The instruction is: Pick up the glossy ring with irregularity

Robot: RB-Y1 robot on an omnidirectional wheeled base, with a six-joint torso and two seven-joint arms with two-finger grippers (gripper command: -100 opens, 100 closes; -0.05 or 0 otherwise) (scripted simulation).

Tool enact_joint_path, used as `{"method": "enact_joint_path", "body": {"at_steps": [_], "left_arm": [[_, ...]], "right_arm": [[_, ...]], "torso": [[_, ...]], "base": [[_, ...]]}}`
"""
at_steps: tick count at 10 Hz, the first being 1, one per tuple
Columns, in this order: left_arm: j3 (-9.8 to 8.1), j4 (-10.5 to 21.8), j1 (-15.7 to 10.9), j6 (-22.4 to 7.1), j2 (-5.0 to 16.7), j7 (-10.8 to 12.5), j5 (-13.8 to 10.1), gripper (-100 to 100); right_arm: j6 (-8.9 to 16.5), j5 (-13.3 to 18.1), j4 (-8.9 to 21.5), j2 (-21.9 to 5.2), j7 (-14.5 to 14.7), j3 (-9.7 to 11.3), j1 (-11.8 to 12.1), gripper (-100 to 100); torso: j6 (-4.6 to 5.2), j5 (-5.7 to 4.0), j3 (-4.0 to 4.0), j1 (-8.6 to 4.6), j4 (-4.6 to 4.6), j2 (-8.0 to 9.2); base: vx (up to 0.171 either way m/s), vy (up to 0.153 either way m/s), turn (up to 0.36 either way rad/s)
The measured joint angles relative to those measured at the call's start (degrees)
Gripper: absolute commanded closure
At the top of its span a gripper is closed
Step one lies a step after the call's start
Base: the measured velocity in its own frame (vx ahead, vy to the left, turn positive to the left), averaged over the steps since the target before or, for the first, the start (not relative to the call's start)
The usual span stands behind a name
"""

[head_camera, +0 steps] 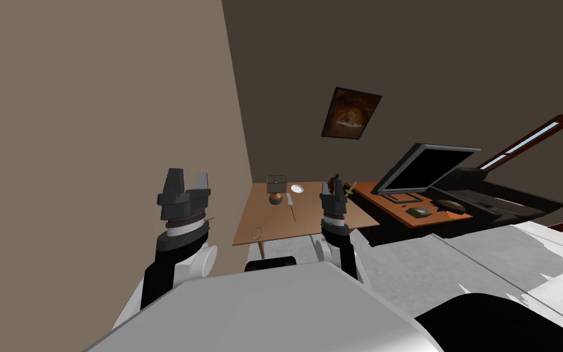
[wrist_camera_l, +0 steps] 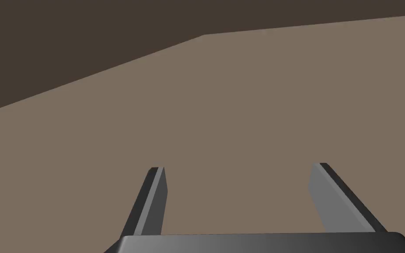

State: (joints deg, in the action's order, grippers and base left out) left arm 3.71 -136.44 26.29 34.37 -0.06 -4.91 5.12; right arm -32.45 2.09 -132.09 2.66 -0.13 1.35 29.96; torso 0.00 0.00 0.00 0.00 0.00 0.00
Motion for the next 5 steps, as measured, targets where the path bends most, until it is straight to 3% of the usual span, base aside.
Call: {"method": "enact_joint_path", "body": {"at_steps": [5], "left_arm": [[0.17,5.8,-0.5,-3.1,5.1,0.3,-0.3,-100]], "right_arm": [[0.0,0.0,0.0,0.0,0.0,0.0,0.0,0]], "torso": [[0.01,-0.07,0.11,-0.30,0.05,0.19]], "base": [[-0.056,-0.080,-0.018]]}}
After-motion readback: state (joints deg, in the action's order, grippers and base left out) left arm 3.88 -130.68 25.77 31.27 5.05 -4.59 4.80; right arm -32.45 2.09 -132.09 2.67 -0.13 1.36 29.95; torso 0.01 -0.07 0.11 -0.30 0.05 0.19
